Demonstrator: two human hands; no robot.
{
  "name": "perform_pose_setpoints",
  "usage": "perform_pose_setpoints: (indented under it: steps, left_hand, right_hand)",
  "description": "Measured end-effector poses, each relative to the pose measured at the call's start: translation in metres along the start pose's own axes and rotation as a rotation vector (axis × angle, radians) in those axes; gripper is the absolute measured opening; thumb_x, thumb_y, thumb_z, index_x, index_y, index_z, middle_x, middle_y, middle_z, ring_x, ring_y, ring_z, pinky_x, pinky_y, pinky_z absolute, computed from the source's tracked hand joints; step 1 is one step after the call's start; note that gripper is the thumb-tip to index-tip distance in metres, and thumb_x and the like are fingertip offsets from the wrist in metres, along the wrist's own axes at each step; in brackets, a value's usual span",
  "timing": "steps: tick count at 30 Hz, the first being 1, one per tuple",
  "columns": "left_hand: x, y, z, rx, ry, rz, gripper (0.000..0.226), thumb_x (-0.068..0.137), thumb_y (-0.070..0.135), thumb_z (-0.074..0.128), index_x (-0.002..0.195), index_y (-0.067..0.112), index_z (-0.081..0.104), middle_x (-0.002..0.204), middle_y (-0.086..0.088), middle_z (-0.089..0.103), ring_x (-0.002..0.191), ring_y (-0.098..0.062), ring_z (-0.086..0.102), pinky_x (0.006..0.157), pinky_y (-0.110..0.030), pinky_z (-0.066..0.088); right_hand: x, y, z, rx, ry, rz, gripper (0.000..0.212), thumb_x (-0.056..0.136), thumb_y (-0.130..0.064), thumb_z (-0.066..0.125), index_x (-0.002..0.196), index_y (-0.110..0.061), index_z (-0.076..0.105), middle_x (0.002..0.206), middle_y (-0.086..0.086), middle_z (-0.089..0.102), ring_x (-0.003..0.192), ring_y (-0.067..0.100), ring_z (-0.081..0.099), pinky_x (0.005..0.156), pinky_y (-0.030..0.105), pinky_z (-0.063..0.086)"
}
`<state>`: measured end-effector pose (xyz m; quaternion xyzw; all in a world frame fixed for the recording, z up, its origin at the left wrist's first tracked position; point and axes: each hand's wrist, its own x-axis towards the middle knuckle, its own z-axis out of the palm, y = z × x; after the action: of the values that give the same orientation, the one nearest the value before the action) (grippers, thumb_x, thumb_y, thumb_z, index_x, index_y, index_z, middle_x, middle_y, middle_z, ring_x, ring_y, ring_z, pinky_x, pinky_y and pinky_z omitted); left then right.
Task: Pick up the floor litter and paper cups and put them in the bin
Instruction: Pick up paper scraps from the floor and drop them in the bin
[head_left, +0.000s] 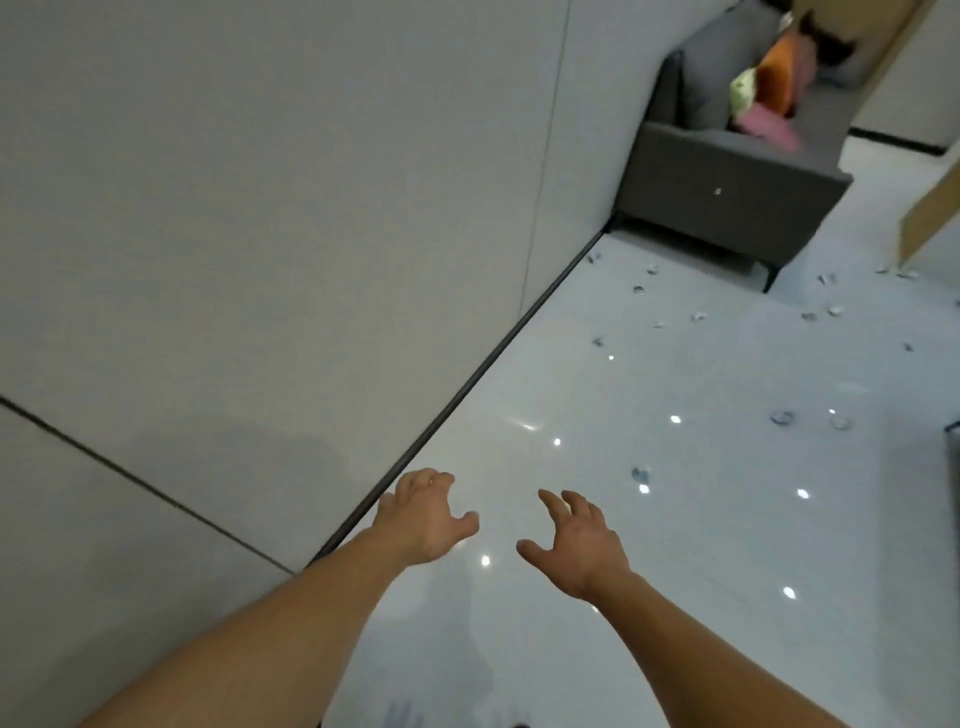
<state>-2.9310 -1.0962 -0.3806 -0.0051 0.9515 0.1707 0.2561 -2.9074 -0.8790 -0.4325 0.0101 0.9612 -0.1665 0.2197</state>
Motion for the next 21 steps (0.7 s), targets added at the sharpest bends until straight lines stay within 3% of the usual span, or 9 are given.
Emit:
perform_pose_setpoints:
  steps: [9,21]
  left_hand:
    - [0.072,0.151,-0.011,0.117,-0.076,0.236,0.076,0.088,0.059,0.047,0.149,0.021,0.024,0.156,0.0,0.022,0.144,-0.02,0.015,0.115,-0.042,0.021]
    - [0.269,0.304,-0.058,0.188,-0.153,0.394,0.076,0.086,0.058,0.048,0.149,0.023,0.024,0.154,-0.001,0.024,0.141,-0.022,0.022,0.111,-0.042,0.025]
  right_hand:
    - [0.013,0.124,-0.086,0.112,0.139,0.246,0.081,0.085,-0.066,0.049,0.152,-0.035,0.015,0.159,-0.002,0.016,0.143,0.024,0.023,0.106,0.045,0.037]
    - [0.14,0.236,-0.186,0.179,0.168,0.478,0.079,0.088,-0.062,0.05,0.153,-0.03,0.017,0.157,0.001,0.02,0.137,0.025,0.031,0.1,0.039,0.043]
